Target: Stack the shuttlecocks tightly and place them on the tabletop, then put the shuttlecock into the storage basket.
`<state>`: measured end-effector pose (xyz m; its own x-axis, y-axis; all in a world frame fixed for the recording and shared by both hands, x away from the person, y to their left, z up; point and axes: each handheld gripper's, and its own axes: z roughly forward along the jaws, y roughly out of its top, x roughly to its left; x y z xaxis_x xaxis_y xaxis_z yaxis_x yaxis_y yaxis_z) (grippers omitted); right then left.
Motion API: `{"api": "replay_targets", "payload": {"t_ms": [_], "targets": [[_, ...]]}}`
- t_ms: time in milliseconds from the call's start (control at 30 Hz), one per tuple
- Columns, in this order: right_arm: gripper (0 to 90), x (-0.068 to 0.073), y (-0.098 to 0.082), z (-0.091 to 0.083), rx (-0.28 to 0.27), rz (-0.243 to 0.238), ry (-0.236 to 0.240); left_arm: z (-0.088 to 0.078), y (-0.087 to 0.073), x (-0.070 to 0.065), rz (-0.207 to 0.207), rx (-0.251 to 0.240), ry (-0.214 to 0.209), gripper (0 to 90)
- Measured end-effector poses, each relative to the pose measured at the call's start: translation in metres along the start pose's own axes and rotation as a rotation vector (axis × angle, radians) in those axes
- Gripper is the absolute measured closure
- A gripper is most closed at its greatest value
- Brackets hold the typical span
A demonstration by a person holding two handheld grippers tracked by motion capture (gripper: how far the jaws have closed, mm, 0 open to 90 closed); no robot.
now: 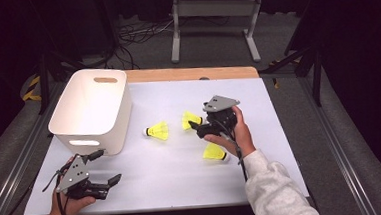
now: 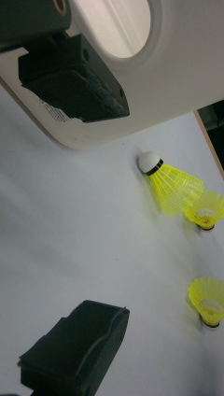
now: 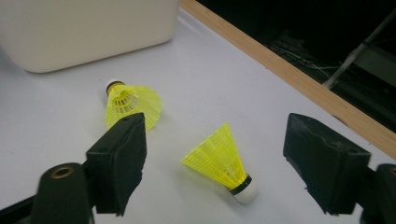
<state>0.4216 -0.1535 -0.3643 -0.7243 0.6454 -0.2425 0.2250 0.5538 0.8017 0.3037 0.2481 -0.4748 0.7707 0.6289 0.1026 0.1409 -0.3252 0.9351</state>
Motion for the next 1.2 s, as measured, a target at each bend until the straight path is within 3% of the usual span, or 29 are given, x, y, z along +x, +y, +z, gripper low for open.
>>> {"api": "replay_targets", "payload": {"t_ms": [167, 267, 300, 667, 800, 933, 1000, 1033, 1200], "targets": [[26.5, -0.002, 0.014, 0.027, 0.078, -0.044, -0.010, -0.001, -0.001, 0.002, -0.002, -0.008, -0.005, 6.8], [27.2, -0.002, 0.019, 0.040, 0.113, -0.031, 0.010, 0.000, -0.001, 0.002, 0.006, -0.010, -0.009, 6.9], [28.0, -0.003, 0.021, 0.047, 0.126, -0.040, -0.006, 0.000, -0.001, 0.002, 0.005, -0.010, -0.010, 7.0], [36.7, -0.006, 0.017, 0.084, 0.247, -0.040, -0.022, 0.001, -0.002, 0.000, 0.024, -0.006, -0.042, 7.0], [46.8, -0.006, 0.016, 0.092, 0.288, -0.038, -0.030, -0.002, -0.005, 0.000, 0.015, -0.008, -0.040, 6.9], [68.5, -0.004, 0.016, 0.101, 0.336, -0.072, -0.036, -0.003, -0.004, 0.000, 0.017, -0.013, -0.036, 7.0], [71.4, -0.004, 0.017, 0.101, 0.336, -0.076, -0.036, -0.001, -0.003, 0.000, 0.018, -0.015, -0.036, 7.0], [79.4, -0.004, 0.018, 0.101, 0.331, -0.078, -0.036, 0.000, -0.002, 0.000, 0.020, -0.014, -0.039, 7.0], [89.6, -0.003, 0.018, 0.100, 0.342, -0.098, -0.045, 0.004, -0.002, 0.001, 0.026, -0.003, -0.044, 7.0]]}}
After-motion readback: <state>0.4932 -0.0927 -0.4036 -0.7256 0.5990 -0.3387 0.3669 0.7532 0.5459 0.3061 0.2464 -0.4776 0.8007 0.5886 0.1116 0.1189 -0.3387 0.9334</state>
